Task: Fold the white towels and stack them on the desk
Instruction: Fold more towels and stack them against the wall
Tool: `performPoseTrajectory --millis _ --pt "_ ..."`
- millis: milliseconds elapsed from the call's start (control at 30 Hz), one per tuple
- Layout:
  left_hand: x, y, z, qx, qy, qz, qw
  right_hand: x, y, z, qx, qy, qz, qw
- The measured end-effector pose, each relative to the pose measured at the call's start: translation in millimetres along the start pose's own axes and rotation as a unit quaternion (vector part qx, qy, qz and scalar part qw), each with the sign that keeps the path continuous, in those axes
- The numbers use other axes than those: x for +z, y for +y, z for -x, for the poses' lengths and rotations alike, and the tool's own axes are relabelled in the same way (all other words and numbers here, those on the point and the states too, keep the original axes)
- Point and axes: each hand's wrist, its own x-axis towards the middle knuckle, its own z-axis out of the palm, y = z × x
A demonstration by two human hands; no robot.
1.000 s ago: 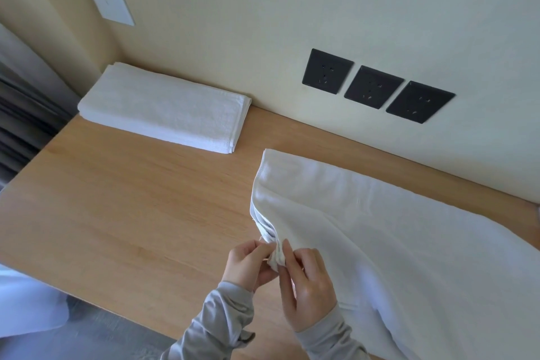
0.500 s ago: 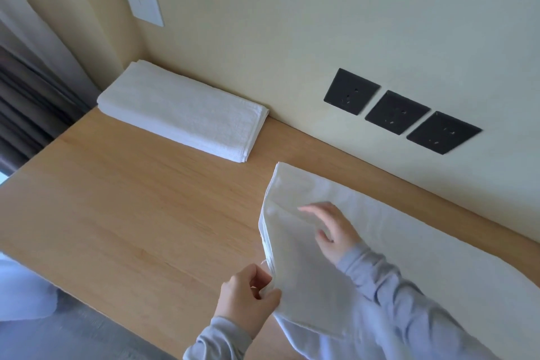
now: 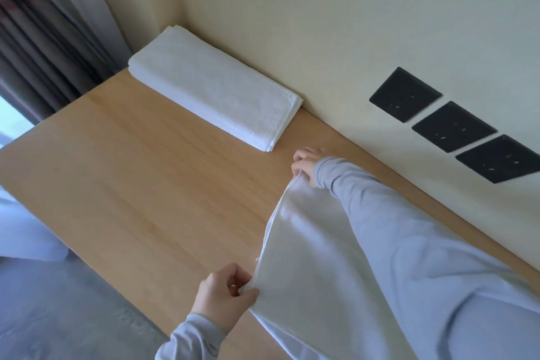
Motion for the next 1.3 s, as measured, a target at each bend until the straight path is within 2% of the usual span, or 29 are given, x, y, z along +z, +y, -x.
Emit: performPoseTrajectory --millis 233,500,633,767,933,1100,1233,1300 --pt "-9 -13 -16 -0.059 0.008 0.051 0.997 -3 3 -7 -0.019 -0.014 0.003 1.0" --pt "-12 -27 -33 -0.112 -0.003 0.095 0.989 -8 4 -4 -0.043 -0.019 0.044 0.998" --pt "-12 -30 -36 -0.133 -0.016 0.153 0.979 -7 9 0 -0.05 -0.018 0.079 0.995" --pt "-13 -36 -39 -0.155 -0.021 0.182 0.971 -8 15 2 -0.051 0.019 0.094 0.994" --pt "-13 -44 -42 -0.147 -0.02 0.182 0.972 -19 19 2 -0.081 0.036 0.21 0.974" --pt "-12 -46 -40 -0.115 -0.011 0.157 0.981 -25 25 10 -0.064 0.024 0.275 0.959" --pt "-13 -45 -39 -0.077 0.008 0.109 0.991 -22 31 20 -0.033 0.049 0.297 0.953" --pt "-13 -43 -40 -0.052 0.012 0.081 0.995 -22 36 23 0.001 0.068 0.247 0.967"
